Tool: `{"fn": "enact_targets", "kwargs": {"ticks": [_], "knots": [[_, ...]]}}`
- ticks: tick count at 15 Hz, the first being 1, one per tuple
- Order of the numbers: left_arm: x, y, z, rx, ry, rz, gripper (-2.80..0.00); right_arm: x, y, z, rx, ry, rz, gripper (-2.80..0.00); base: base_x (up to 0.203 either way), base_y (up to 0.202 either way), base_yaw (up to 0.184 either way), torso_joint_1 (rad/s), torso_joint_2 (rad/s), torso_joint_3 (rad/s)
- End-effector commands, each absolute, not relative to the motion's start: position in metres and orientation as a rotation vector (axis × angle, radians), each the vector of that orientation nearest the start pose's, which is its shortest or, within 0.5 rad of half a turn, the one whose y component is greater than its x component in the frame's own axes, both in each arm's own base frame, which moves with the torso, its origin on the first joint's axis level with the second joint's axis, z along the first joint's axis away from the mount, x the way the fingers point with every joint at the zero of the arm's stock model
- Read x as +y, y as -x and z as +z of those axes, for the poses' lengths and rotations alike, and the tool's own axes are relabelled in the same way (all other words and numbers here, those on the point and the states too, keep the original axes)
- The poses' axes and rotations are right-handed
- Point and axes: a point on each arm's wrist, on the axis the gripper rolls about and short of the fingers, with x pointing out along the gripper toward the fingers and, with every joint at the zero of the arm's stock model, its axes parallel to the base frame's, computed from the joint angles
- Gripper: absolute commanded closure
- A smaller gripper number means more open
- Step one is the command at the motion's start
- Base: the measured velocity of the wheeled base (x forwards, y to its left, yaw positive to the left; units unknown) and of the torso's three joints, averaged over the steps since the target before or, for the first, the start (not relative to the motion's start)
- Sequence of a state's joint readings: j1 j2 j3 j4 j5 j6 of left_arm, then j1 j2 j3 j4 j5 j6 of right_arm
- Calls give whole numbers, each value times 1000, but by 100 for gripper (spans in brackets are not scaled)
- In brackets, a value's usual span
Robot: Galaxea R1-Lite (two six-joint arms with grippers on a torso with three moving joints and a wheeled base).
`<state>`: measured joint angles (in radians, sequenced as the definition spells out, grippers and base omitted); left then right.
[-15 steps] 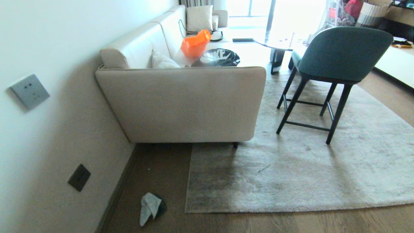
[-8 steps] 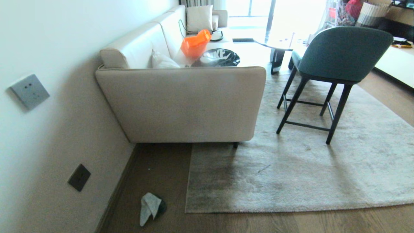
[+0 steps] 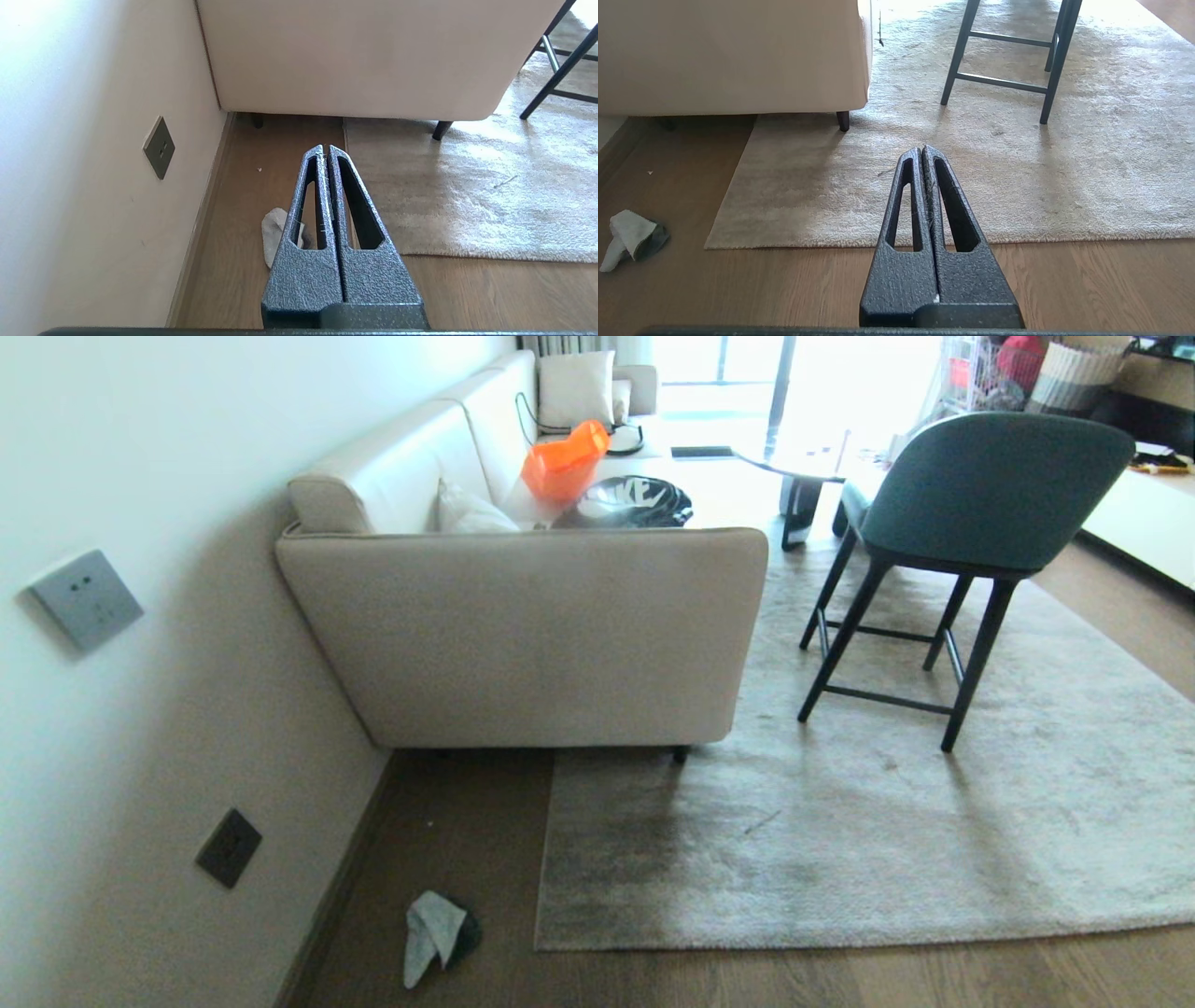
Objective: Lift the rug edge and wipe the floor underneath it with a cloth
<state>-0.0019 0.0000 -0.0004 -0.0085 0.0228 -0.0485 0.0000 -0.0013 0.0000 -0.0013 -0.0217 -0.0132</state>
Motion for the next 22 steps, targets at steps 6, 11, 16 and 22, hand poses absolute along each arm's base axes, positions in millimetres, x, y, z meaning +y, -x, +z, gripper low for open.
{"fn": "enact_targets", "kwargs": {"ticks": [6, 11, 16, 22], "knots": [[1, 23, 77, -10, 49, 21, 0, -1, 23, 76, -1, 17, -23, 0, 0, 0, 0, -2, -15, -24], [1, 23, 77, -10, 49, 21, 0, -1, 23, 76, -1, 17, -23, 0, 0, 0, 0, -21, -339, -374], [1, 23, 76, -10, 49, 21, 0, -1, 23, 76, -1, 17, -23, 0, 0, 0, 0, 24, -442, -399], [1, 23, 76, -10, 49, 21, 0, -1, 23, 76, -1, 17, -23, 0, 0, 0, 0, 107, -476, -376]]}}
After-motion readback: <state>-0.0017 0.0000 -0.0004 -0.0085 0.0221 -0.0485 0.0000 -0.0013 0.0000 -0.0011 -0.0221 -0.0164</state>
